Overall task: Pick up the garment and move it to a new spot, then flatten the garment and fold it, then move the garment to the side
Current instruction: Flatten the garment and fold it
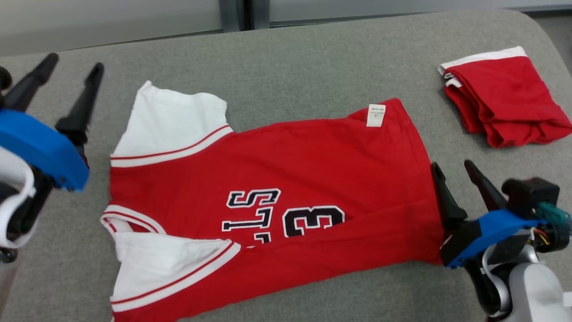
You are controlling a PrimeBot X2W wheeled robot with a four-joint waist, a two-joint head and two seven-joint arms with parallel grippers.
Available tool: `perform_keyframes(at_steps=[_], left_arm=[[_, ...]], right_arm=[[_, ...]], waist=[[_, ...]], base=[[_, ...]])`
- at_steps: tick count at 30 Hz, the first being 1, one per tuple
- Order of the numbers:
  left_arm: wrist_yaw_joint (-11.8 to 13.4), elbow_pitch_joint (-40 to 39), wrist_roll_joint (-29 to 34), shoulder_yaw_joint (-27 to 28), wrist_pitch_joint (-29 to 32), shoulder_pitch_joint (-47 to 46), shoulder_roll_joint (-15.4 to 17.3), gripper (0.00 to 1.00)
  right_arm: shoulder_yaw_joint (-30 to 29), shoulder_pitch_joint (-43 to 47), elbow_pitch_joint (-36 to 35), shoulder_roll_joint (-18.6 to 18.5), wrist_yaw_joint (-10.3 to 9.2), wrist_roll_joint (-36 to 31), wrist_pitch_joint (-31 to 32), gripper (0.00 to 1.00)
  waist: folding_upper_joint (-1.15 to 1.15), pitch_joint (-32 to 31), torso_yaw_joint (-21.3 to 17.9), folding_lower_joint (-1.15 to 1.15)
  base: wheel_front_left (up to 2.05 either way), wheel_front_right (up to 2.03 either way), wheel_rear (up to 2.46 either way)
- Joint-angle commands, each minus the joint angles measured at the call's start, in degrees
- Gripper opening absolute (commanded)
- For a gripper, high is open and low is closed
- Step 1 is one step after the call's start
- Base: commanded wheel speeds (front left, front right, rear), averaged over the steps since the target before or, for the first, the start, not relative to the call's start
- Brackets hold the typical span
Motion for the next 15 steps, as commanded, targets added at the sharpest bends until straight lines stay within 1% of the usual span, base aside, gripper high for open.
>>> perform_keyframes(at_steps=[1, 2, 5, 8, 11, 15], left_arm=[[-0.98, 2.88, -0.47, -0.50, 2.55, -4.01, 0.28, 1.00], [-1.94, 4.91, -1.08, -1.14, 4.20, -6.29, 0.43, 1.00], [-3.56, 10.46, -2.41, -1.57, 8.81, -12.19, 1.34, 1.00], [-4.94, 15.24, -2.37, -3.23, 12.17, -15.81, 1.90, 1.00], [-5.62, 19.36, -2.62, -4.28, 14.73, -18.43, 2.27, 1.00], [-5.93, 23.78, -2.74, -5.32, 18.18, -20.19, 3.25, 1.00]], right_arm=[[1.64, -2.58, 0.17, -0.13, 0.00, 0.02, 0.36, 1.00], [2.69, -3.76, 0.48, -0.13, 0.00, 0.15, 0.60, 1.00], [6.52, -7.32, 1.28, -0.13, 0.00, 0.65, 1.17, 1.00], [9.32, -10.13, 2.25, -0.14, 0.00, 0.39, 1.61, 1.00], [11.73, -12.47, 3.35, -0.13, 0.00, -0.14, 2.24, 1.00], [14.29, -14.77, 4.68, -0.27, 0.00, -0.31, 3.05, 1.00]], waist=[[0.00, 1.66, -0.99, -0.01], [0.00, 2.50, -1.67, -0.01], [0.00, 5.45, -3.95, -0.01], [0.00, 8.01, -5.84, -0.01], [0.00, 10.25, -7.58, -0.01], [0.00, 12.24, -9.50, -0.01]], base=[[0.00, 0.00, 0.00], [0.00, 0.00, 0.00], [0.00, 0.00, 0.00], [0.00, 0.00, 0.00], [0.00, 0.00, 0.00], [0.00, 0.00, 0.00]])
